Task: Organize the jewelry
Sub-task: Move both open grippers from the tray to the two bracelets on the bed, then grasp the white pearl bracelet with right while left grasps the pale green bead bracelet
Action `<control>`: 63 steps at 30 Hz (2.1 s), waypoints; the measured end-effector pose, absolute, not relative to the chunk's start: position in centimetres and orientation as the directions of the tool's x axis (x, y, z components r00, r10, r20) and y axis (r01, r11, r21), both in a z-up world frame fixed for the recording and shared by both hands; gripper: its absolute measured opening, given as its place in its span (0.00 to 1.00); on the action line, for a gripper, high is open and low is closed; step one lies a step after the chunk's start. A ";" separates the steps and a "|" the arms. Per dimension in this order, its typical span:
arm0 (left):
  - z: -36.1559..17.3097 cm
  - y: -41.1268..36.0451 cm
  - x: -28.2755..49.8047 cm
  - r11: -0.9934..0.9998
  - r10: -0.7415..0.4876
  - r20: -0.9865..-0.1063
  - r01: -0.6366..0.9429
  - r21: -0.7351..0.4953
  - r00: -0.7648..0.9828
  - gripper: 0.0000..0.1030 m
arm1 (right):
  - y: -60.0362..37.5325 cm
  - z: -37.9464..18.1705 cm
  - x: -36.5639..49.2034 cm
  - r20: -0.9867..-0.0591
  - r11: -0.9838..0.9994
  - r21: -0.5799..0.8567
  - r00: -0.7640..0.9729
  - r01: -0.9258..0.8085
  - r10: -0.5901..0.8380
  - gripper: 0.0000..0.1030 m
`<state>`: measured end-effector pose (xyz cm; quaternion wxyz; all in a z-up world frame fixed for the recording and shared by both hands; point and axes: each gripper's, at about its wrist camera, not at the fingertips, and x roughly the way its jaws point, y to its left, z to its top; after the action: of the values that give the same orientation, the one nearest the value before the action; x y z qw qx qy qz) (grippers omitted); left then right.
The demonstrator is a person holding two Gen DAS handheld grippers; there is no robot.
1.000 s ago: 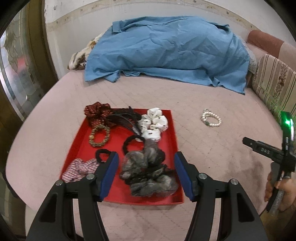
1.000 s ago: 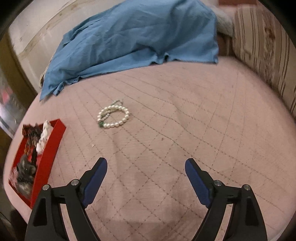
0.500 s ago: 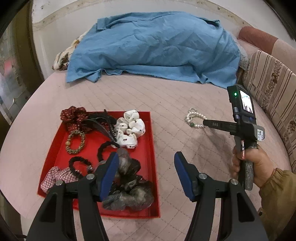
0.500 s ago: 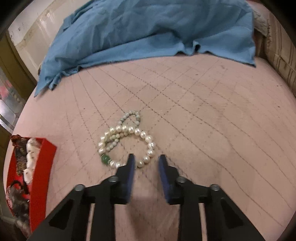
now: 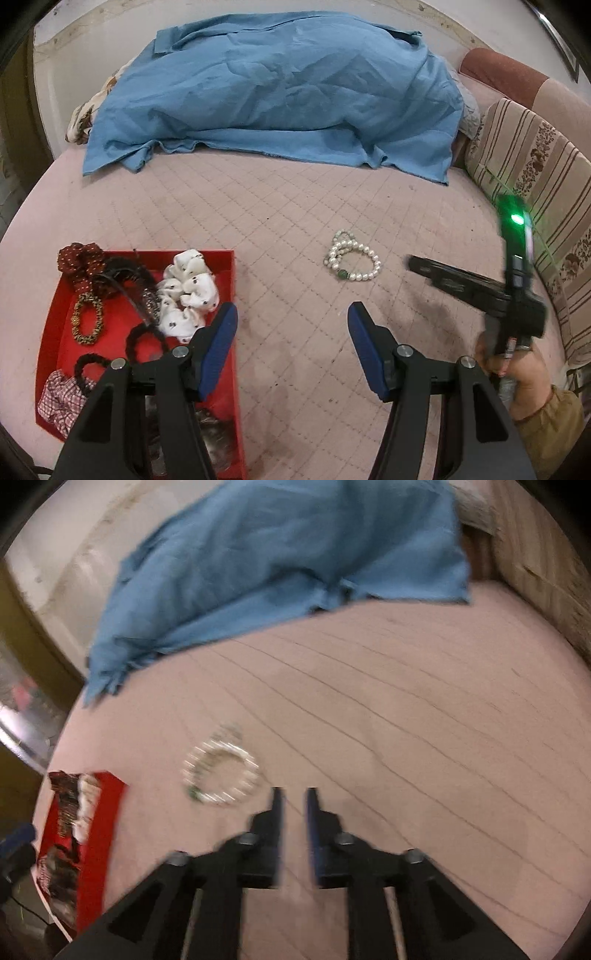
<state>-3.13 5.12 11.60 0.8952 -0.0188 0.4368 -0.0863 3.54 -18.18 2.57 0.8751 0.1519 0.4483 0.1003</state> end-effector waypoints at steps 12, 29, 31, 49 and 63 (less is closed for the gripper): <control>10.7 4.2 0.8 0.984 -0.171 -0.815 0.131 -0.117 0.554 0.59 | -14.9 0.0 5.5 -0.856 0.992 0.122 0.502 -0.033 0.122 0.10; 4.0 -4.8 8.8 0.962 -0.158 -0.873 0.271 -0.031 0.462 0.17 | -20.8 -0.6 -0.2 -0.774 0.950 0.311 0.584 0.015 0.244 0.53; 3.6 -5.1 9.6 0.960 -0.186 -0.871 0.273 -0.062 0.456 0.15 | -20.5 -0.4 -0.1 -0.782 0.956 0.293 0.579 0.010 0.233 0.53; 1.3 -7.0 11.0 0.940 -0.212 -0.884 0.336 -0.067 0.417 0.00 | -20.1 -0.5 0.9 -0.797 0.970 0.243 0.573 0.010 0.193 0.19; 1.2 -6.7 11.3 0.924 -0.195 -0.873 0.382 -0.010 0.448 0.15 | -21.5 -0.9 1.0 -0.782 0.936 0.347 0.567 0.054 0.257 0.17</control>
<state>11.25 -6.68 1.20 0.8456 0.0941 0.4970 -0.1705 1.00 -21.53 -0.91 0.8691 0.1685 0.4613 0.0586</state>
